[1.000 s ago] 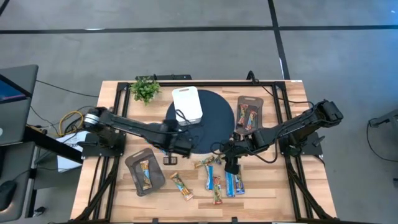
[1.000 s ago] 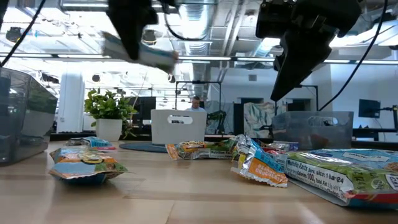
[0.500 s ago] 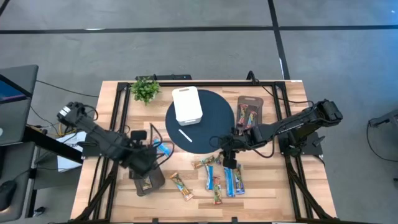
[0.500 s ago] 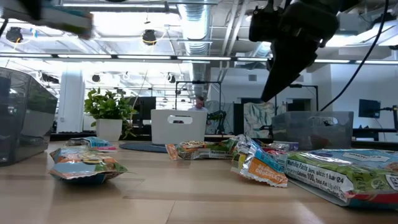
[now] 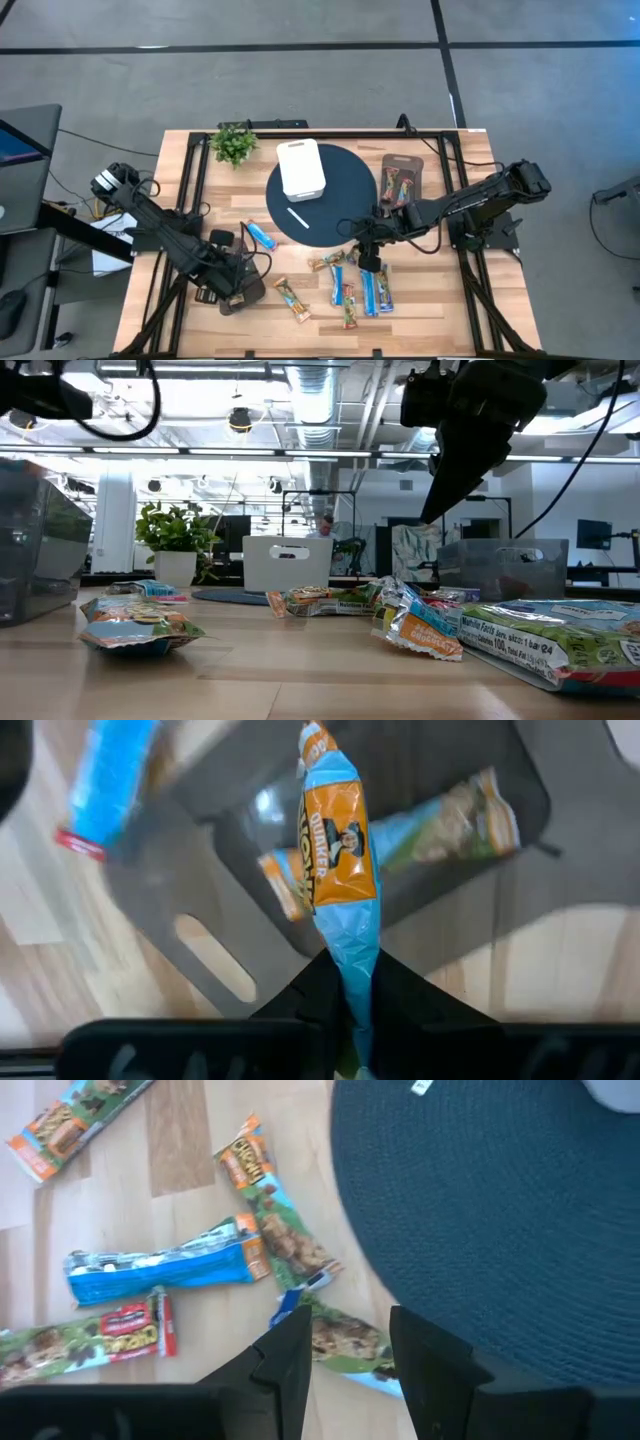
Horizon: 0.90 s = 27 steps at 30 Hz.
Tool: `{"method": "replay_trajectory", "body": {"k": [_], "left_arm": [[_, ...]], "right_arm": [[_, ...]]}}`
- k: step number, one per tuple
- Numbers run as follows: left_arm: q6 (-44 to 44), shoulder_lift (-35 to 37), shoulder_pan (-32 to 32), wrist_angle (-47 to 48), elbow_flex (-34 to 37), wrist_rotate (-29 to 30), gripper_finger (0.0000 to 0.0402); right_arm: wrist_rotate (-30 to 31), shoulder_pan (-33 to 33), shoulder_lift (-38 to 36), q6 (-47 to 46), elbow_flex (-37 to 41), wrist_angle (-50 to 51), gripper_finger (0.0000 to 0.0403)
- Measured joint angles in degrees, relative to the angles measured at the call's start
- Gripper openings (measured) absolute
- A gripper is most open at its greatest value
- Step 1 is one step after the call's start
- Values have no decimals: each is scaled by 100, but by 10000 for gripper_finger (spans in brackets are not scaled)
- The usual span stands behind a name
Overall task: Pick and place Granola Bars by type
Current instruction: Put the yellow granola bar into the bottom black bin, then put the bottom right blue granola bar into the white bin
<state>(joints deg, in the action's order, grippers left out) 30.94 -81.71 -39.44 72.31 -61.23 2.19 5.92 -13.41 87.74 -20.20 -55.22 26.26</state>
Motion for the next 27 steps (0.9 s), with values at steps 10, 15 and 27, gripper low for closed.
{"method": "replay_trajectory", "body": {"k": [10,15,27], "left_arm": [[-107,0,4,105,4,181,112],[232,4,75,535,-225,92,132],[736,108,289,344,-1226,2204,135]], "right_arm": [[-93,-43,0,-323,0,-4,127],[-608,-88,2,-283,2,-568,127],[-593,-59,52,619,2,-178,127]]}}
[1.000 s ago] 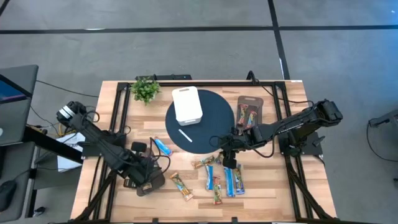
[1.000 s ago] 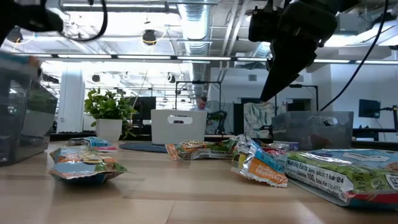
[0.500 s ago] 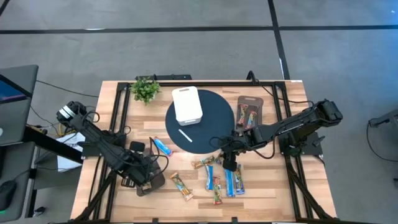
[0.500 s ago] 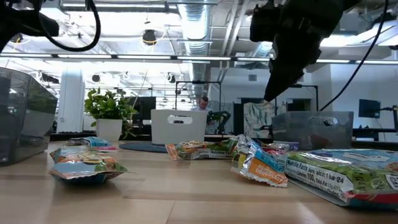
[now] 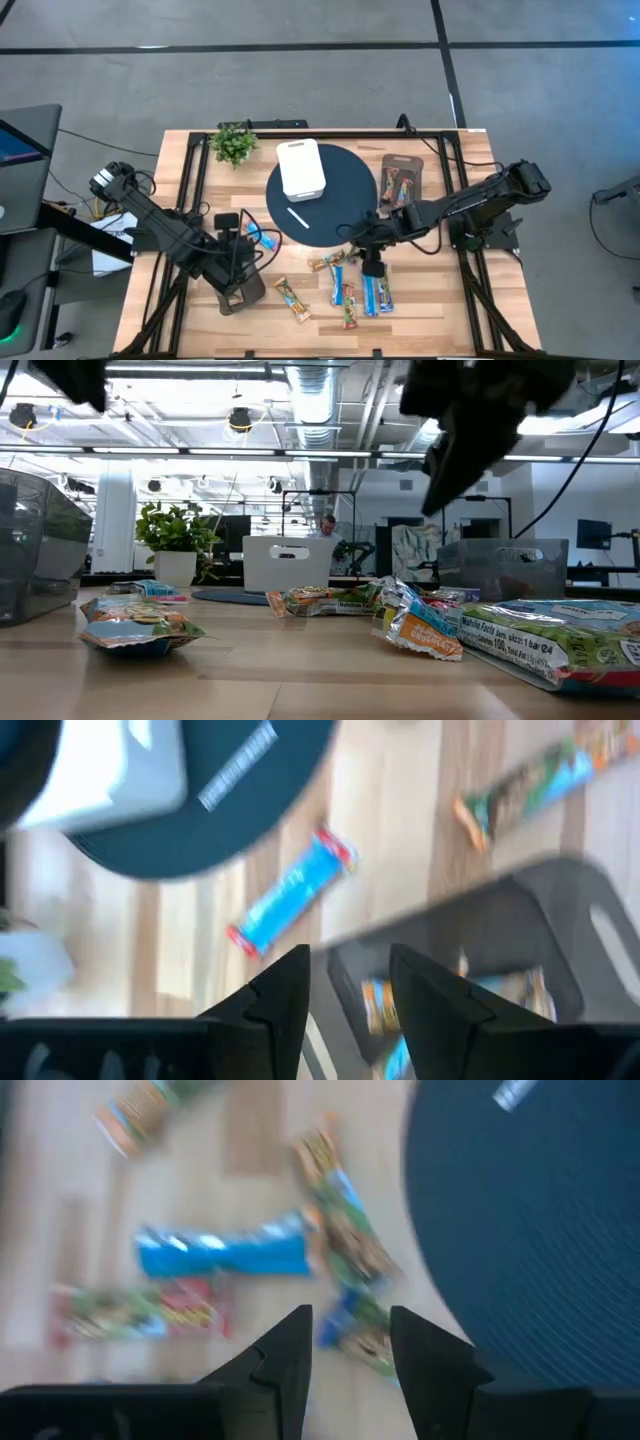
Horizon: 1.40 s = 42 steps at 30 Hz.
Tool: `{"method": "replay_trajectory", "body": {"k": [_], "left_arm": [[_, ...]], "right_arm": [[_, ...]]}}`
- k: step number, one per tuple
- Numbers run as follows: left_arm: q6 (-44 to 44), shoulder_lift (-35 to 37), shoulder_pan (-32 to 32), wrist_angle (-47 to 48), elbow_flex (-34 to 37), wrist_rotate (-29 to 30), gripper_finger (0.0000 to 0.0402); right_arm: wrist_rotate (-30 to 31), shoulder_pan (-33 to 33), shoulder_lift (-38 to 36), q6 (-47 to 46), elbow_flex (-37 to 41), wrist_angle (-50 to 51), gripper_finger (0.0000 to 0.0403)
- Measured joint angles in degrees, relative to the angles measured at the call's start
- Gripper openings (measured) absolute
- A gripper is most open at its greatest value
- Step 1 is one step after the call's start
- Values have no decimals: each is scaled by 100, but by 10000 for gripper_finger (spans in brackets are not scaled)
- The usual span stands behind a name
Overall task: Pick and place Granola Bars by type
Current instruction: Put the bottom right blue granola bar into the white bin
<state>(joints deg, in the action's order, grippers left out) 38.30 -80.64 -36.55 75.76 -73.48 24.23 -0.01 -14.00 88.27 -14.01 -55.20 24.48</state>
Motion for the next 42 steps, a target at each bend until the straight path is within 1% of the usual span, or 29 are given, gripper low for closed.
{"method": "replay_trajectory", "body": {"k": [2,4,7,10,12,14,18,24,27,29,33,38,42], "left_arm": [[102,-1,-1,-5,-84,324,135],[225,2,3,-48,-112,500,135],[464,7,2,-73,-113,614,135],[717,8,-11,-79,-115,647,135],[853,8,-14,-88,-115,718,135],[919,8,-14,-94,-115,869,135],[924,8,-14,-98,-115,1318,135],[634,8,-3,-77,-115,2133,135],[433,8,35,-73,-115,2423,135],[314,8,88,-71,-115,2514,135],[146,8,207,-69,-115,2520,135],[140,8,292,-69,-115,2560,135],[140,8,290,-67,-115,2557,135]], "right_arm": [[25,82,38,180,4,271,127],[1,182,33,139,5,338,127],[-148,306,31,-461,2,477,127],[-420,275,-4,-1387,2,676,127],[-576,111,-4,-2065,2,834,127],[-608,-122,-4,-2628,2,898,127],[-604,-559,-4,-3878,2,1132,127],[-308,-1118,-4,-6334,0,1887,127],[-145,-1351,17,-7117,0,1855,127],[-122,-1440,22,-7392,0,1761,129],[-113,-1491,22,-7476,0,1706,146],[30,-1481,49,-7567,-1,1701,197],[-20,-1443,246,-7605,0,1660,241]]}}
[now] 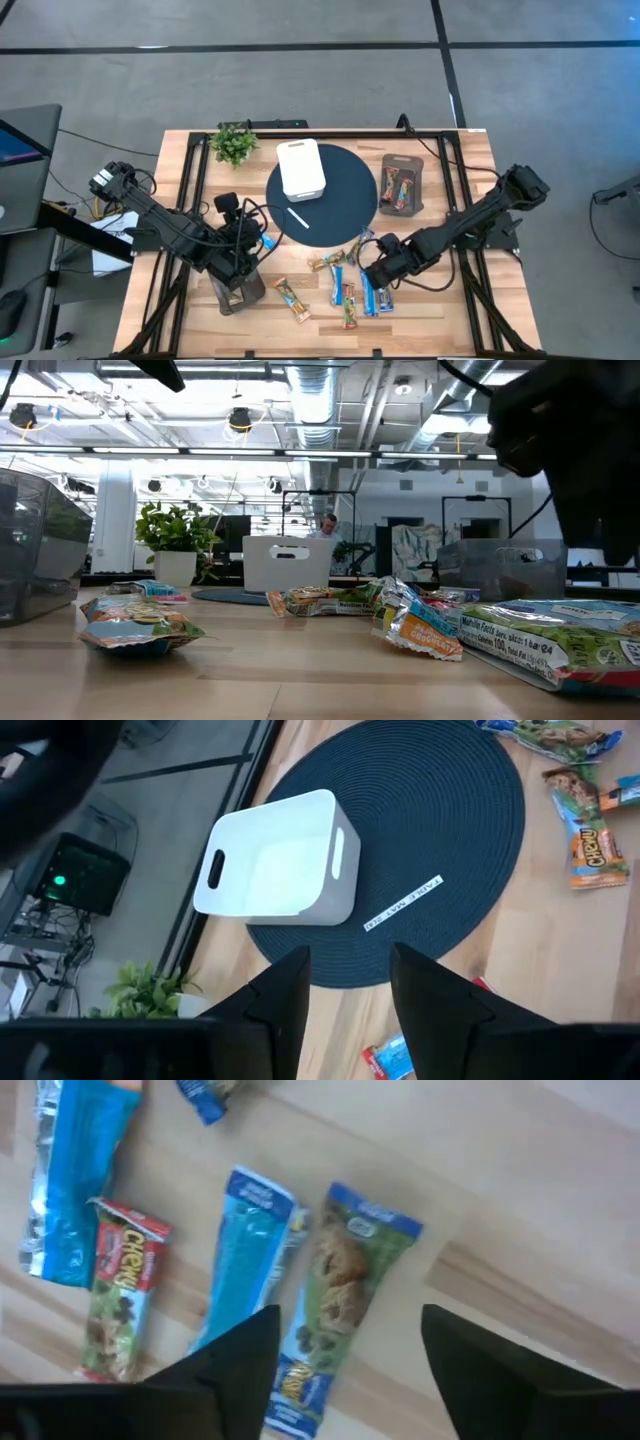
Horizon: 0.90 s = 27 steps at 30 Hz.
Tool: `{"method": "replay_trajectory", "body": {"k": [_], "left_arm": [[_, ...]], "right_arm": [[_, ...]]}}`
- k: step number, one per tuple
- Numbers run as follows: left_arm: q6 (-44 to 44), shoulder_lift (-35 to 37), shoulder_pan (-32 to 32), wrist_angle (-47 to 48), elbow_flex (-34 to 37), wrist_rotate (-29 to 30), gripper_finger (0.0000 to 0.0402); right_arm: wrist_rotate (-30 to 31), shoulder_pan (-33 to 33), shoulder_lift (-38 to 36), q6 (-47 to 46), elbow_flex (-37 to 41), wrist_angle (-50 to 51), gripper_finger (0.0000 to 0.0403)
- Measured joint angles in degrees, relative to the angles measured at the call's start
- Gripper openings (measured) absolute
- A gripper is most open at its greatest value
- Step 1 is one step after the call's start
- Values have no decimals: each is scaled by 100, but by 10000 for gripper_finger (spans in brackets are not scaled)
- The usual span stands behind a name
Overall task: Pick and place Granola Bars by type
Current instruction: Put the bottom right blue granola bar into the white bin
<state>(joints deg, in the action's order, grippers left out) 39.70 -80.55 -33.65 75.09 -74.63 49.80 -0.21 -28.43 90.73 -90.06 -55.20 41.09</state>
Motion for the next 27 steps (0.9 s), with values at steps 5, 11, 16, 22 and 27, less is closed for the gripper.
{"method": "replay_trajectory", "body": {"k": [5,11,16,22,27], "left_arm": [[2,0,-26,15,0,-167,135],[2,0,-46,46,0,-253,135],[2,0,-46,46,0,-292,135],[2,0,-46,45,0,-297,135],[2,0,-39,44,0,-243,135]], "right_arm": [[-389,-4,406,-8,-2,-323,261],[-847,-38,883,-55,-2,-678,259],[-1011,-70,1142,-43,-98,-709,259],[-860,-108,1209,169,-308,-264,241],[-864,-111,1214,351,-330,-79,197]]}}
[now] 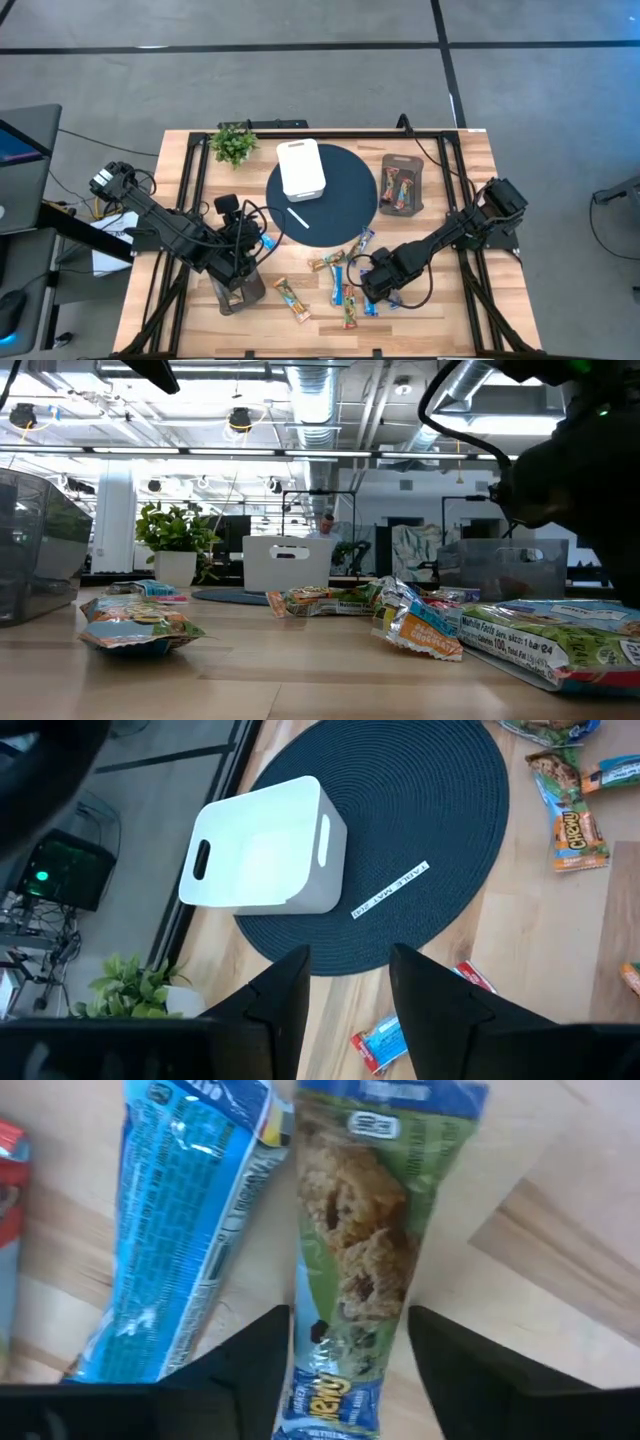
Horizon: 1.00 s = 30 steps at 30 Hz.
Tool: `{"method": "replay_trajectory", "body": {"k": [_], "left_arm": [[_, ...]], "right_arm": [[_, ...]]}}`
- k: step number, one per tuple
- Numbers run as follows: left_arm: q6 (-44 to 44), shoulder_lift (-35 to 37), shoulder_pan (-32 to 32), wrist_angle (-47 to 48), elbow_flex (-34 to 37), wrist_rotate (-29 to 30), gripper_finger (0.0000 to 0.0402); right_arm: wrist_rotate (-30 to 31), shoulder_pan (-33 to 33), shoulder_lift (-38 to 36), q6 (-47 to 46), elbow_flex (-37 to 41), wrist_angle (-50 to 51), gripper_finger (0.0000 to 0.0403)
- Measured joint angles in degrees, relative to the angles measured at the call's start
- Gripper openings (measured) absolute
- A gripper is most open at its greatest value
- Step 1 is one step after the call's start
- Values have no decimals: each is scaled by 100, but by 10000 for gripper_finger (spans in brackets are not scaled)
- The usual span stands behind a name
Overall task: Pick and place Granola Bars by type
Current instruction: Put the bottom right blue granola bar into the white bin
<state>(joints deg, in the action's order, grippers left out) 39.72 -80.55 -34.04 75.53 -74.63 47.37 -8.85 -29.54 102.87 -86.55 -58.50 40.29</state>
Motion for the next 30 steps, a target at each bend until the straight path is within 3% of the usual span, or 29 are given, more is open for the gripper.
{"method": "replay_trajectory", "body": {"k": [11,22,30], "left_arm": [[29,0,20,-2,0,309,135],[55,0,92,-21,0,354,135],[55,0,94,-50,0,453,135]], "right_arm": [[-21,6,-2,475,0,68,110],[34,7,-253,736,4,84,102],[674,66,-1152,930,7,38,102]]}}
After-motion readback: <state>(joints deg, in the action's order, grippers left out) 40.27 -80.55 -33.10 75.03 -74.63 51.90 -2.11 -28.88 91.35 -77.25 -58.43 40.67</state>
